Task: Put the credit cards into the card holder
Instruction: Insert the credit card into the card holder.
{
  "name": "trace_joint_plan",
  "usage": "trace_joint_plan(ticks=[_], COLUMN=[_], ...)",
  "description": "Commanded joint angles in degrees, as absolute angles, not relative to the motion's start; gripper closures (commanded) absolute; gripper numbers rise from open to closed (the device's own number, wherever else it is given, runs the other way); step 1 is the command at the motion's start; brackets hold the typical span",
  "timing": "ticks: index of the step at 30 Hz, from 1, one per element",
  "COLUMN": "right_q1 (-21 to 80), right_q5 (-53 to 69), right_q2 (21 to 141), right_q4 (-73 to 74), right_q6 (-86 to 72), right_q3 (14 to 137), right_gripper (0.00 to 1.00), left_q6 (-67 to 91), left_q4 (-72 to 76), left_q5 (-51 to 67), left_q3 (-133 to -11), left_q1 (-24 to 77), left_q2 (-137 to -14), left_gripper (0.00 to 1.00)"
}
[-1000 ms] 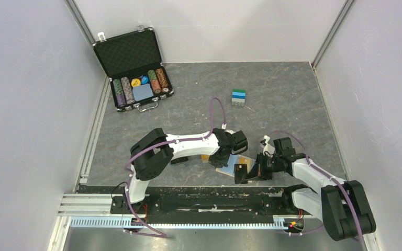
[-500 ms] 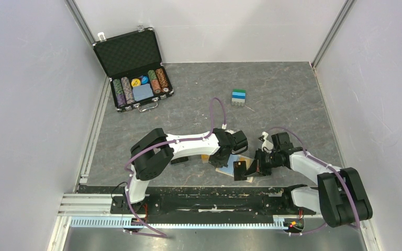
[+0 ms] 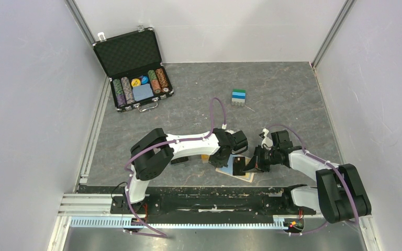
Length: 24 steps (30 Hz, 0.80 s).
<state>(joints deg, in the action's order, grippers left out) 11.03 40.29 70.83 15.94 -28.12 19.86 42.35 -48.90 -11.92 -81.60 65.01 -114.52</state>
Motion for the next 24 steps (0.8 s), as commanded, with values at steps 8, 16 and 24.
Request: trace_joint_plan(ticks=[8,16,24], right_q1=[10.9,10.9,11.0], right_q5=[32.7,34.1,35.3], right_q2=[67.1,64.1,69.2], right_q4=[17.0,18.1,13.2], right_q6=[-26.8,-25.4,-27.1], right_q3=[19.5,16.4,19.3], right_gripper=[1.00,1.00,1.00], left_q6=[40.8,40.9,41.0], left_q4=[-49.7,-49.7,-49.7], left_q5=[-11.8,-11.8,-11.8], left_q3=[-82.3,-82.3,-81.8], left_q1=[65.8,65.9,66.1], left_q2=[-115.5,-115.6,-115.3], left_gripper=[0.98,0.98,0.98])
